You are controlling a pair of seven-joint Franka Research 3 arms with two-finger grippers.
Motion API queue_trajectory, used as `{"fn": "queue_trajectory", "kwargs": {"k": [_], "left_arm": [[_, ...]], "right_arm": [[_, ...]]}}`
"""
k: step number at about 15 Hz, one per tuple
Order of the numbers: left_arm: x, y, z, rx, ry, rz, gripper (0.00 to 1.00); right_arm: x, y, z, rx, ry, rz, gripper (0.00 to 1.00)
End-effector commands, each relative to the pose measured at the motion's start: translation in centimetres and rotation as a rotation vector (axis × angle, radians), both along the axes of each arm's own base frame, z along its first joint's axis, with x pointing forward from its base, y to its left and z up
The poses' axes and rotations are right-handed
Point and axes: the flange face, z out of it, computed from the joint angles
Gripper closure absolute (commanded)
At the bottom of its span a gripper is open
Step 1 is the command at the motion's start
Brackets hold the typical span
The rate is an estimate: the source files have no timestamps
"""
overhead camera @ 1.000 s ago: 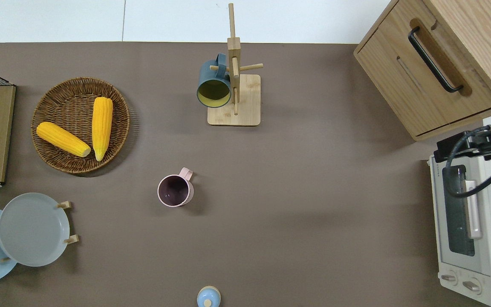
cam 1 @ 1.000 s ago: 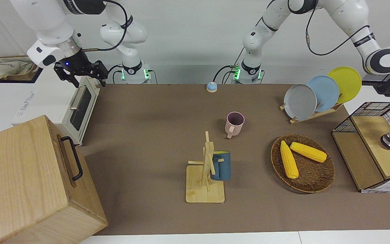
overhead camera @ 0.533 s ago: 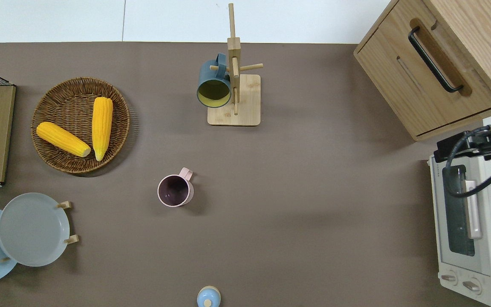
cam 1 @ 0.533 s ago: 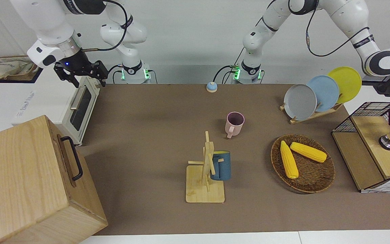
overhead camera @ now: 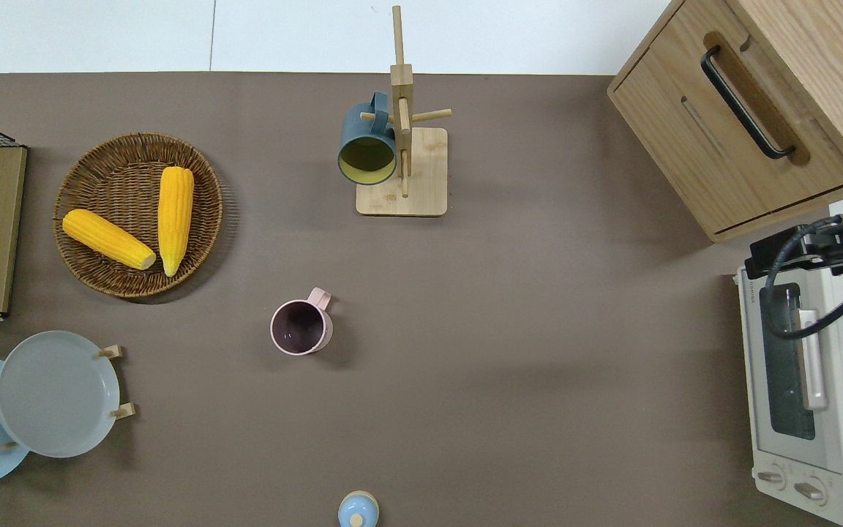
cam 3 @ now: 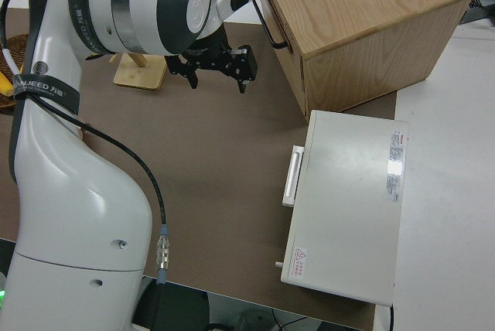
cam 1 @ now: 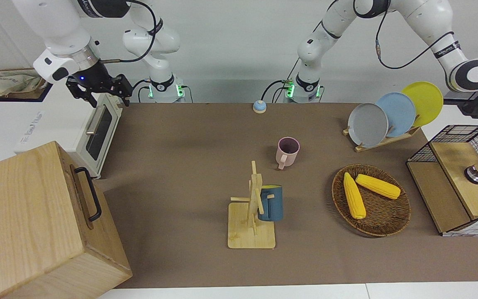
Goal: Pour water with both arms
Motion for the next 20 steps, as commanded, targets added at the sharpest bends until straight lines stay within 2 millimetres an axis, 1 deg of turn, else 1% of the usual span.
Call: {"fn": "queue_trajectory", "kwargs": {"k": [1, 2, 3, 5, 6, 8, 10, 12, 14, 15, 17, 19, 20], "left_arm": [[-0.9, 0.7, 2.1, 0.013, 0.068, -0.001, 0.01], [-1.0, 0.6, 2.2, 0.007, 0.096, -0.015, 0.01], [-1.3, 1.1, 2.3, 0.005, 0.125, -0.015, 0.01], [-2.1, 1.5, 3.2, -0.023, 0.165, 0.007, 0.01], [-2.2, 1.3, 3.4, -0.047, 0.192, 0.015, 0.01], [-2.7, 0.5, 4.9, -0.045, 0.241, 0.036, 0.01], [-3.4, -0.3, 5.8, -0.037, 0.312, 0.047, 0.01], [-4.1, -1.4, 7.0, -0.038, 0.366, 0.050, 0.01], [-4.9, -2.6, 8.8, -0.021, 0.407, 0.073, 0.01], [-5.1, -3.5, 8.9, -0.021, 0.453, 0.083, 0.01], [-5.4, -4.6, 9.0, -0.022, 0.520, 0.112, 0.01], [-5.4, -6.7, 10.5, 0.014, 0.538, 0.096, 0.01], [-5.6, -7.2, 10.6, 0.018, 0.564, 0.088, 0.01]], "right_arm": [[-0.6, 0.0, 0.1, 0.013, -0.002, 0.017, 0.007], [-0.6, 0.0, 0.1, 0.013, -0.002, 0.017, 0.007], [-0.6, 0.0, 0.1, 0.013, -0.002, 0.017, 0.007], [-0.6, 0.0, 0.1, 0.013, -0.002, 0.017, 0.007], [-0.6, 0.0, 0.1, 0.013, -0.002, 0.017, 0.009], [-0.6, 0.0, 0.1, 0.013, -0.002, 0.017, 0.007], [-0.6, 0.0, 0.1, 0.013, -0.002, 0.017, 0.007], [-0.6, 0.0, 0.1, 0.013, -0.002, 0.017, 0.009], [-0.6, 0.0, 0.1, 0.013, -0.002, 0.017, 0.007], [-0.6, 0.0, 0.1, 0.013, -0.002, 0.017, 0.007], [-0.6, 0.0, 0.1, 0.013, -0.002, 0.017, 0.007], [-0.6, 0.0, 0.1, 0.013, -0.002, 0.017, 0.007], [-0.6, 0.0, 0.1, 0.013, -0.002, 0.017, 0.007]]}}
